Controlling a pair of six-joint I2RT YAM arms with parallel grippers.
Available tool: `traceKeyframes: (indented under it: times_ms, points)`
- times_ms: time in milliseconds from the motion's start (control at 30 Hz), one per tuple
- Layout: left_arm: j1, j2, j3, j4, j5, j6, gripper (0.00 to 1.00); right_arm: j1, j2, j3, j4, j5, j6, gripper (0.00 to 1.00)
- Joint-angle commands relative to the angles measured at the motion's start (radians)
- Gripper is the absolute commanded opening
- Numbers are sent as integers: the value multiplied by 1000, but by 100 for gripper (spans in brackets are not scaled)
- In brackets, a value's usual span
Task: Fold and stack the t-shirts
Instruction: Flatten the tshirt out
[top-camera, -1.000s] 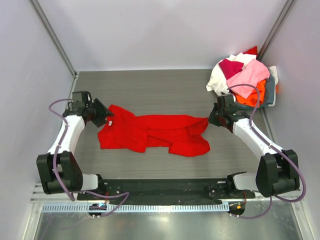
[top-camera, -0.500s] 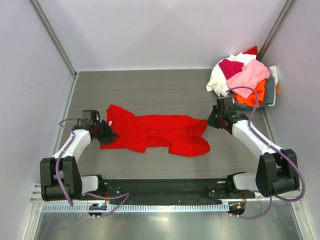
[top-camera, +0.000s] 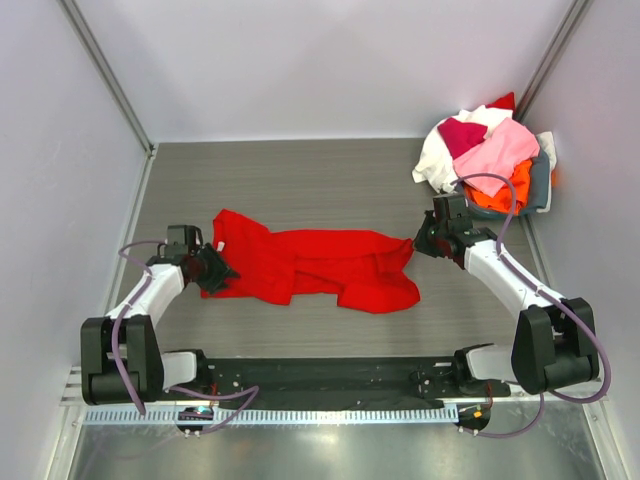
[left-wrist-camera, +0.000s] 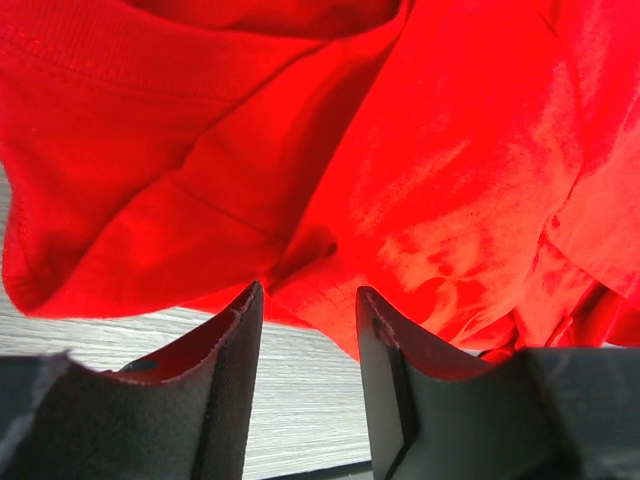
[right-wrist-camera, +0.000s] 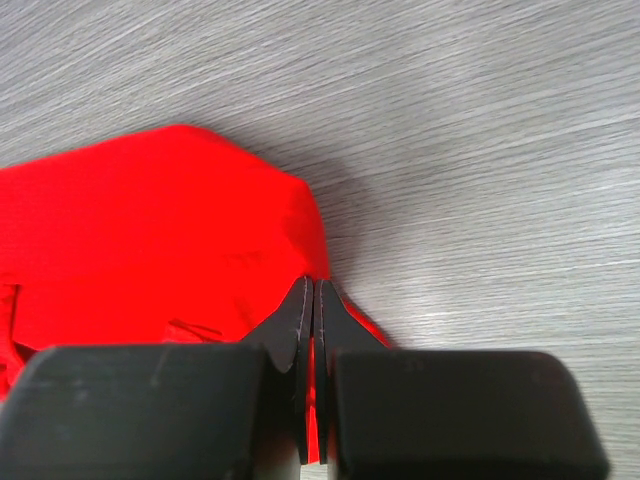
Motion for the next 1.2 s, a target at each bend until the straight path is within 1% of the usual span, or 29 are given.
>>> traceKeyframes:
  times_ms: [0, 100, 200, 233, 300, 333, 400, 433, 500, 600, 900, 1000, 1100, 1167]
  points:
    - [-6, 7, 6, 40, -22, 6, 44, 0, -29, 4, 32, -29, 0, 1]
    - [-8, 16, 5, 48, -19, 6, 42, 0, -28, 4, 30, -29, 3, 1]
    - [-9, 18, 6, 54, -5, 6, 31, 0, -32, 6, 30, -27, 4, 1]
    - [-9, 15, 8, 54, -2, 6, 24, 2, -32, 6, 30, -29, 4, 1]
    - [-11, 0, 11, 54, 0, 5, 18, 0, -35, 4, 30, -29, 7, 1]
    - [-11, -5, 12, 53, 1, 5, 13, 2, -35, 4, 32, -27, 7, 1]
    - [-11, -17, 15, 50, 3, 6, 9, 0, -37, 3, 30, -24, 4, 1]
    - [-11, -19, 18, 44, 4, 8, 4, -1, -35, 3, 32, -23, 4, 1]
    - [-12, -26, 23, 34, 10, 13, 0, -1, -35, 3, 30, -23, 4, 1]
    - [-12, -39, 34, 19, 23, 16, 0, 0, -40, 3, 30, -18, 4, 1]
    - [-11, -122, 92, -90, 1, 36, 0, 0, -52, 9, 24, -12, 3, 1]
    - [-12, -143, 118, -108, 21, 28, 0, 0, -49, 19, 27, -12, 4, 1]
    - [-12, -142, 158, -112, 30, 19, 0, 0, -39, 53, 24, -17, 0, 1]
    - [-12, -122, 210, -110, 32, 19, 0, 0, -23, 81, 23, -24, -2, 1]
